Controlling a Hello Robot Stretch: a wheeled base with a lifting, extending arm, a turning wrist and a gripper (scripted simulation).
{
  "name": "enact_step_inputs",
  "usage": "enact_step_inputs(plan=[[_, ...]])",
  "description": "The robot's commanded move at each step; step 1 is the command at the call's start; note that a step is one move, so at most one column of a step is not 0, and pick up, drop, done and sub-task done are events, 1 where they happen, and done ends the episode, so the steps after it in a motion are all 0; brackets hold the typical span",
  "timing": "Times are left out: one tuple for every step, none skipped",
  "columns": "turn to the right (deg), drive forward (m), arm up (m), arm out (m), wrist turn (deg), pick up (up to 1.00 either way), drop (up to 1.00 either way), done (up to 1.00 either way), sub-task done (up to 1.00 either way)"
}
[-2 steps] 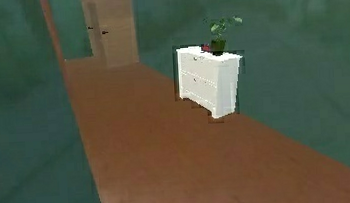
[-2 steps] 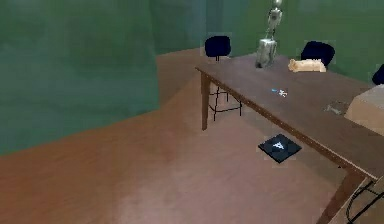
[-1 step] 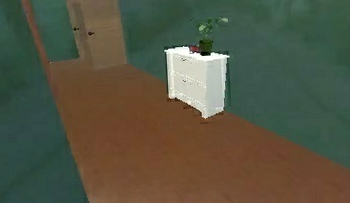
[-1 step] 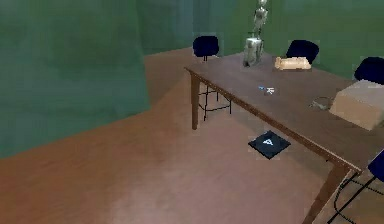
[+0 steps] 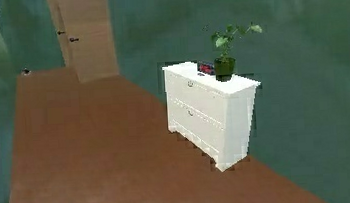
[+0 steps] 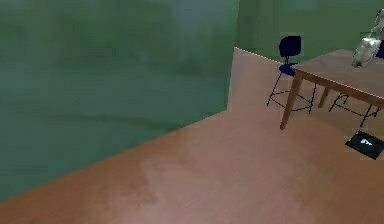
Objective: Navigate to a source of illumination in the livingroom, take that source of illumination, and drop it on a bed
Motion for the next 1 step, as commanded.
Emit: enact_step_inputs(plan=[[0.0,0.1,0.0,0.0,0.0,0.0,0.0,0.0,0.0]])
